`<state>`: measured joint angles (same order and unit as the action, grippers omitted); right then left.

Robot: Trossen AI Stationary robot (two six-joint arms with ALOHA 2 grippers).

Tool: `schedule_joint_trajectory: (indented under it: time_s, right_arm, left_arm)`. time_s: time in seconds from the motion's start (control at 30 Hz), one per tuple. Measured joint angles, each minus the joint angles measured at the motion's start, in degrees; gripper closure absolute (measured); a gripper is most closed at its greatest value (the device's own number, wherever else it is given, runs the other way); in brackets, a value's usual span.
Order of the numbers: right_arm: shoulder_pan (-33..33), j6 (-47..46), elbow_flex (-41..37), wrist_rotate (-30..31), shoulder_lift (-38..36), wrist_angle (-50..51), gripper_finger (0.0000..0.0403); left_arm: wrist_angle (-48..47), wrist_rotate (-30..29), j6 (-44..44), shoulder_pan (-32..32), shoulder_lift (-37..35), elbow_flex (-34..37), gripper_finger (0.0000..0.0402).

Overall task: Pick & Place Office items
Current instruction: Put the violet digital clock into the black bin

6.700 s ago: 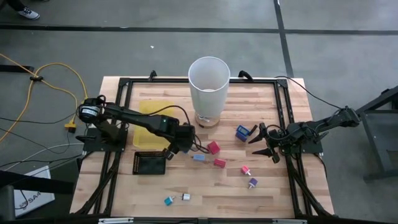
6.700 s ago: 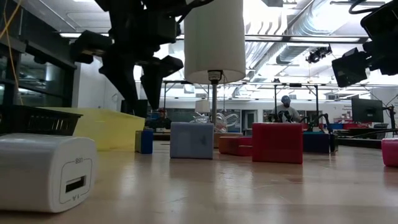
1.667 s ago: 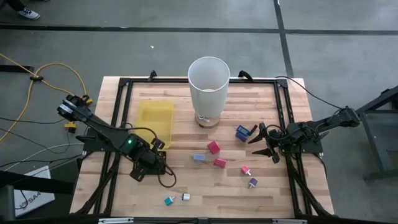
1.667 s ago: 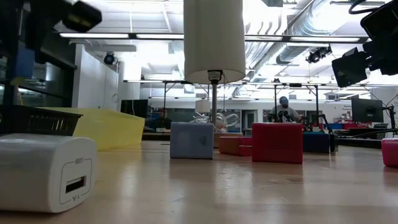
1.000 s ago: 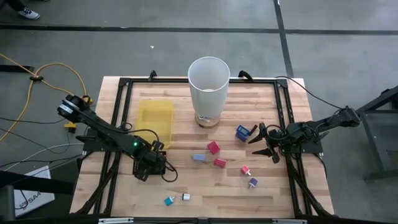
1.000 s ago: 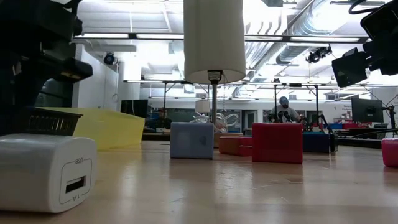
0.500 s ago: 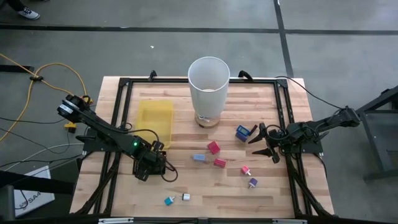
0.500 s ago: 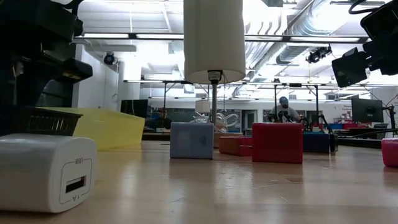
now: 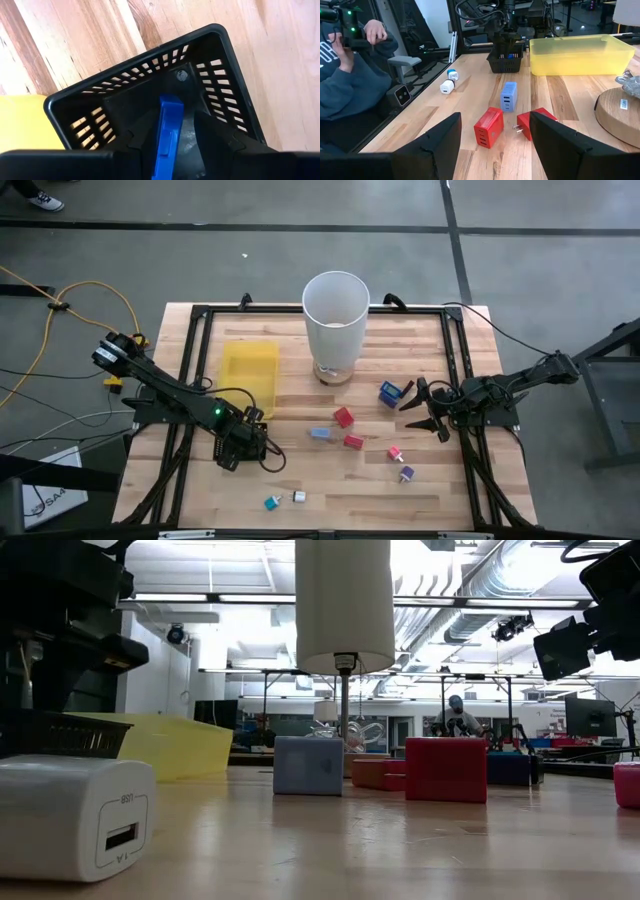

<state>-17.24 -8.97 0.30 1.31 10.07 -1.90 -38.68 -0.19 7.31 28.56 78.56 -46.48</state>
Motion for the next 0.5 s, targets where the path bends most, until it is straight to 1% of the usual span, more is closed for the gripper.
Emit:
schedule_joint_trajectory:
  time_s: [0.23,0.37,0.5]
  right_arm:
    - [0.0,0.0,0.0,0.0,0.0,0.0,0.0181]
    - [0.0,0.0,0.0,0.0,0.0,0.0,0.0181]
    - [0.0,0.0,0.0,0.0,0.0,0.0,0.0181]
  left_arm:
    - [0.0,2.0,-1.1,-0.7,-2.4,0.0,0.0277]
    - [0.1,2.0,-3.2,-2.8,-5.2,0.0,0.0277]
    - [1.4,2.0,-3.4,-5.7,-7.9,0.0,0.0277]
